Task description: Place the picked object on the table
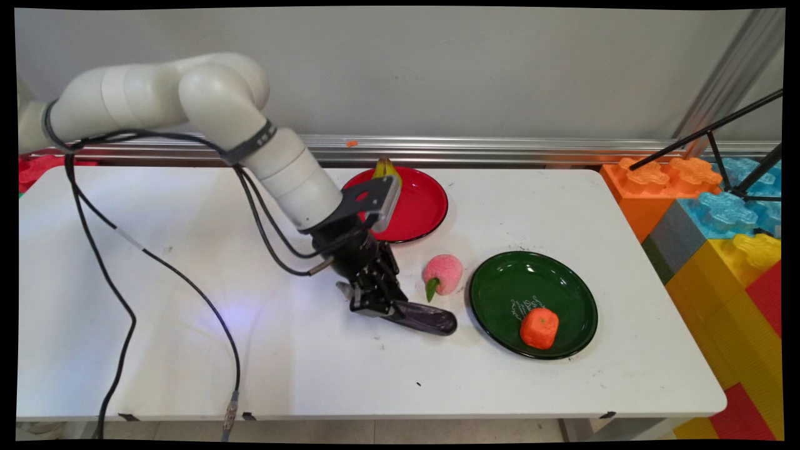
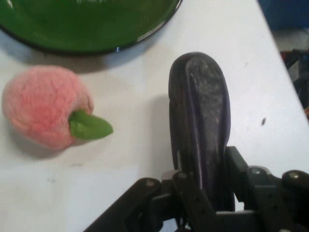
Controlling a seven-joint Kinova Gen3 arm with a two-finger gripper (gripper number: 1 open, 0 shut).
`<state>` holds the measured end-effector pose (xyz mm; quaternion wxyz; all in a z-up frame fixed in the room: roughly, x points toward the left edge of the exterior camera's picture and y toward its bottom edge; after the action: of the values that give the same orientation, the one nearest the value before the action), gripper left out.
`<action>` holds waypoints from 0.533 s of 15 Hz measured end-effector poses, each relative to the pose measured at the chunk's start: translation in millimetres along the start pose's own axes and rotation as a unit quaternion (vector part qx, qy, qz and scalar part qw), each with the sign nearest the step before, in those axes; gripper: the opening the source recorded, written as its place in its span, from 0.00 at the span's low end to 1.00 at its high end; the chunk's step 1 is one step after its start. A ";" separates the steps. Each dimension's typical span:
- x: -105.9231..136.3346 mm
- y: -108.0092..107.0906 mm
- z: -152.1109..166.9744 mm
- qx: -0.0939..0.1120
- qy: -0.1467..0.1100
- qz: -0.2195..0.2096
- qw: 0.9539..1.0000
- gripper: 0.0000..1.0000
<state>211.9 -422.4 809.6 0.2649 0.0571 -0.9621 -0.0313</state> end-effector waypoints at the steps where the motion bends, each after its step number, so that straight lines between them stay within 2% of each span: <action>1: -6.6 -1.5 5.0 0.003 -0.003 0.001 1.000 0.00; 8: -29.8 -6.9 26.7 0.017 -0.003 0.013 1.000 0.00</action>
<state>224.3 -424.7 771.0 0.2614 0.0486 -0.9639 -0.0117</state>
